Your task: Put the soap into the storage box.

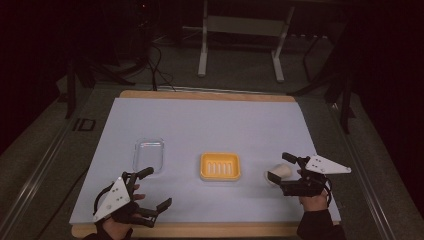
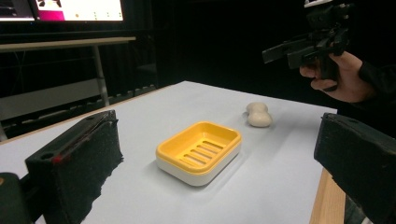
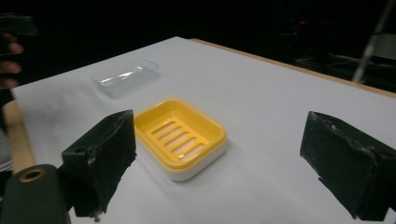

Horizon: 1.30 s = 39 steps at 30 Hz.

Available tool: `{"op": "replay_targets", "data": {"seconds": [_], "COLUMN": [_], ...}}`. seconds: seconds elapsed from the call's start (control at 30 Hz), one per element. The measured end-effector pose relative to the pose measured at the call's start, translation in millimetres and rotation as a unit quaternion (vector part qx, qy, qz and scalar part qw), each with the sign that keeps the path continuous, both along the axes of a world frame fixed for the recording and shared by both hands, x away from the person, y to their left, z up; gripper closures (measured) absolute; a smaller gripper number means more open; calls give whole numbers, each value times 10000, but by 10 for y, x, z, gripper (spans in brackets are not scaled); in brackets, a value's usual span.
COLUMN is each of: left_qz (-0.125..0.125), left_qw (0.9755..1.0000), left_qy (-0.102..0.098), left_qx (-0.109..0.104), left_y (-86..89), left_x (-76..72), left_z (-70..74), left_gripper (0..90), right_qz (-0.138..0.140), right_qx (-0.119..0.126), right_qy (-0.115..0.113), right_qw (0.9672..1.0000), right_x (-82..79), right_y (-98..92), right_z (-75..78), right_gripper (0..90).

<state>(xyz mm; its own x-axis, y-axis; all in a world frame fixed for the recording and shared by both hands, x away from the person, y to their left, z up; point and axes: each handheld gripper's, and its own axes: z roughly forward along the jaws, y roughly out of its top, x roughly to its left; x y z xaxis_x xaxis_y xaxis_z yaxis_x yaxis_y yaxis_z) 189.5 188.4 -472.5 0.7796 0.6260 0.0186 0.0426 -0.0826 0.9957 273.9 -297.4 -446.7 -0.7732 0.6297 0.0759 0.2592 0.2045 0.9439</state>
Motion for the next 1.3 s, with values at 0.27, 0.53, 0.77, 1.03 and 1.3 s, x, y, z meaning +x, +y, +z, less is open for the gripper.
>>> {"op": "replay_targets", "data": {"seconds": [0.27,0.53,0.77,1.03,1.3], "left_qz": [21,50,41,22,8], "left_qw": [10000,10000,10000,9999,9999], "left_qy": [11,8,37,55,53], "left_qx": [23,57,80,126,159], "left_y": [1,0,-3,-12,-13], "left_x": [6,14,23,29,28], "left_z": [-9,-12,-19,-26,-28], "left_gripper": [8,8,8,7,8], "right_qz": [276,617,1167,1942,2281], "right_qx": [-139,-408,-986,-1639,-2283], "right_qy": [75,117,112,398,1162], "right_qw": [9995,9972,9882,9664,9393], "right_x": [57,153,188,163,240], "right_y": [34,2,-98,-108,8], "right_z": [33,114,233,308,256], "right_gripper": [101,101,135,154,133]}}
